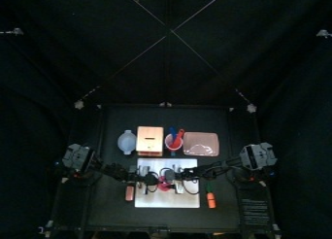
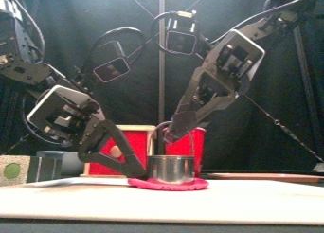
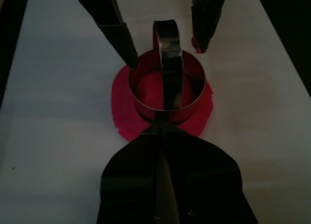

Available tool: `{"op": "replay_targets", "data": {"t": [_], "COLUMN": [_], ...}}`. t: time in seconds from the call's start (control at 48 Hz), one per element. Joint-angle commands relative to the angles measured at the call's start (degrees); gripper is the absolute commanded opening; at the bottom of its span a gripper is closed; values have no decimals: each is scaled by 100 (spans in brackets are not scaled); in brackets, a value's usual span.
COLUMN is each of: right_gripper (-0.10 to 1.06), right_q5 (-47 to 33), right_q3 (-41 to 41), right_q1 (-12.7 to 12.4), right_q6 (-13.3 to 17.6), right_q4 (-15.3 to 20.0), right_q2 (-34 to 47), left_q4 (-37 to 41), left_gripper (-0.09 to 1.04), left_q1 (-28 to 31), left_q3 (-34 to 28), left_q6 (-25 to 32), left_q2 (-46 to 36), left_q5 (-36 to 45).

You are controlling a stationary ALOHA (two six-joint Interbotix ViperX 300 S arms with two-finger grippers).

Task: Get the cutter from the drawer then cut the dough then place the extra dough in the bowl
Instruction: Place the extra dough in the bowl

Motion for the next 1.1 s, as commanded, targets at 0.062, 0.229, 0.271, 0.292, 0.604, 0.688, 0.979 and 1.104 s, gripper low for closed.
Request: {"op": "replay_targets", "data": {"t": [0.062, 0.229, 0.271, 0.292, 0.604, 0.688, 0.979, 1.104], "right_gripper": [73, 62, 59, 57, 47, 47, 47, 47], "right_q5": [-9, 53, 62, 62, 79, 105, 114, 167], "right_q3": [-149, -149, -167, -167, -229, -237, -26, 229], "right_q1": [-44, -35, -44, -44, -44, -53, -237, -290], "right_q6": [-18, -18, -18, -18, -18, -18, -18, -18], "right_q4": [-18, -35, -35, -35, -132, -167, -387, -396], "right_q2": [-88, -88, -88, -88, -299, -457, -1283, -1600], "left_q4": [-26, -70, -70, -70, -70, -79, -88, -132], "left_gripper": [50, 50, 50, 50, 50, 50, 50, 50], "left_q1": [9, 9, 9, 9, 9, 9, 9, 9], "left_q3": [-53, -53, -53, -53, -44, -44, -53, -44], "left_q6": [-9, -9, -9, -9, -9, -9, -9, -9], "left_q2": [0, 9, 9, 9, 44, 44, 62, 70], "left_q5": [62, 53, 53, 62, 88, 105, 123, 132]}}
